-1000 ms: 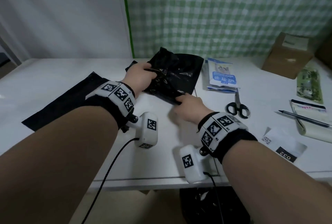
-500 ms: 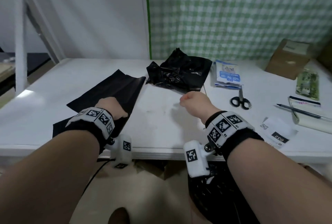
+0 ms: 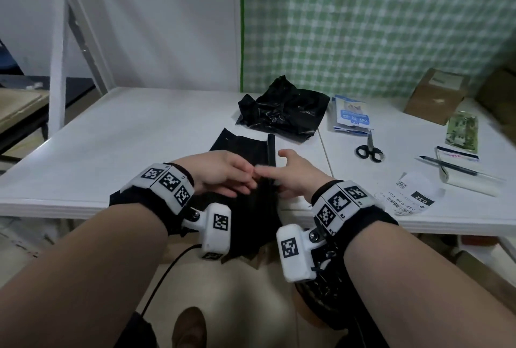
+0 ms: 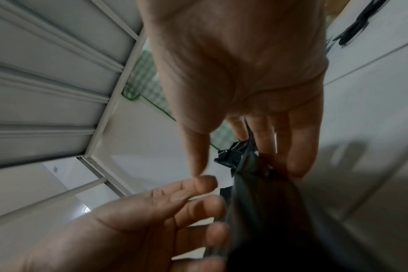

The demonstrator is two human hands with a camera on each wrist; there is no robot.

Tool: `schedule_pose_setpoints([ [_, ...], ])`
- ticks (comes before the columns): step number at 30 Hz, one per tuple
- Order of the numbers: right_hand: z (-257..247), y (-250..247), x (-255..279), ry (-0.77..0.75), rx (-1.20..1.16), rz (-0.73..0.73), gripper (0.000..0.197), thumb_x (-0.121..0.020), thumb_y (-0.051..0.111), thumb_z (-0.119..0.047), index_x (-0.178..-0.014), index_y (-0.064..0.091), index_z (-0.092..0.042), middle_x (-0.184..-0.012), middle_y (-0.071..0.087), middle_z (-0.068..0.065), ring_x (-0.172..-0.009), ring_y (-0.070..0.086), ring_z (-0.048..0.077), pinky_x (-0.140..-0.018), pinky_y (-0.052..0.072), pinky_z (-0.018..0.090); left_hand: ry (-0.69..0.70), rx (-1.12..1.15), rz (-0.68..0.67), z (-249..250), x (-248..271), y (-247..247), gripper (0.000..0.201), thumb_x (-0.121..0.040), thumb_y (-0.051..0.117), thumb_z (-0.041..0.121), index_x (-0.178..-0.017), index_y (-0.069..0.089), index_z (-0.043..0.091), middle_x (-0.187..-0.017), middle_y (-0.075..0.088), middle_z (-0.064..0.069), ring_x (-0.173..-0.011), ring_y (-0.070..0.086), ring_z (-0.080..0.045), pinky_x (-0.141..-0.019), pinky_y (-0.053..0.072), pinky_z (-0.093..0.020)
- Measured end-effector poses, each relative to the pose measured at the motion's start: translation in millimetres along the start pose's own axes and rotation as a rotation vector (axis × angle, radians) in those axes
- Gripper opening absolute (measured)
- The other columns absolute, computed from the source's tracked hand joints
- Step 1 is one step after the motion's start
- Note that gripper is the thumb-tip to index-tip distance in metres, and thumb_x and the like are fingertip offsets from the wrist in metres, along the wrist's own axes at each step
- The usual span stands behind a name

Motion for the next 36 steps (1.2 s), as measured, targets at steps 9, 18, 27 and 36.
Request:
schedule_pose_setpoints([
  [9, 27.5, -12.2, -2.1, -0.011, 0.172, 0.141, 0.036, -0.08, 0.054, 0.007, -0.096, 0.059, -0.025, -0.116, 0.061, 0.007, -0.1, 0.06, 0.024, -0.086, 0.054, 0.034, -0.361, -0.619, 0.708, -52.3, 19.6, -76.3, 0.062, -0.073, 0.074, 0.029, -0.127, 0.05, 0.009, -0.127, 0.052, -0.017, -0.118, 0.049, -0.034, -0.096, 0.041, -0.037],
  [18, 30.8, -14.8, 1.6, -0.043, 0.064, 0.158, 0.027, -0.079, 0.071, -0.015, -0.105, 0.065, -0.017, -0.109, 0.06, 0.004, -0.107, 0.06, 0.024, -0.098, 0.05, 0.04, -0.044, 0.011, 0.627, -37.0, 7.6, -61.1, 0.012, -0.084, 0.061, 0.008, -0.075, 0.062, 0.001, -0.087, 0.066, -0.021, -0.082, 0.065, -0.035, -0.078, 0.056, -0.044],
  [27, 15.0, -12.6, 15.8, -0.192, -0.01, 0.041, 0.072, -0.067, 0.081, -0.043, -0.129, 0.051, -0.021, -0.126, 0.058, -0.002, -0.115, 0.056, 0.016, -0.102, 0.045, 0.034, 0.249, 0.707, 0.367, 36.8, 9.1, -29.9, 0.012, -0.099, 0.038, 0.009, -0.098, 0.048, 0.016, -0.097, 0.064, -0.003, -0.088, 0.065, -0.016, -0.076, 0.056, -0.037],
  [36, 42.3, -59.8, 10.3, -0.015, 0.289, 0.417, 0.028, -0.09, 0.047, -0.014, -0.062, 0.045, -0.015, -0.083, 0.054, 0.007, -0.084, 0.049, 0.025, -0.073, 0.035, 0.025, 0.227, -0.097, 0.301, 19.7, -0.8, -8.4, 0.021, -0.081, 0.069, 0.006, -0.094, 0.063, 0.02, -0.103, 0.064, -0.003, -0.096, 0.058, -0.014, -0.082, 0.044, -0.023],
])
Point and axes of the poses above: each hand's wrist, its own x-axis away from the middle knuckle, its own y-axis out of the palm, z = x × y, the point moved 9 cm from there along -x, towards the middle knuckle
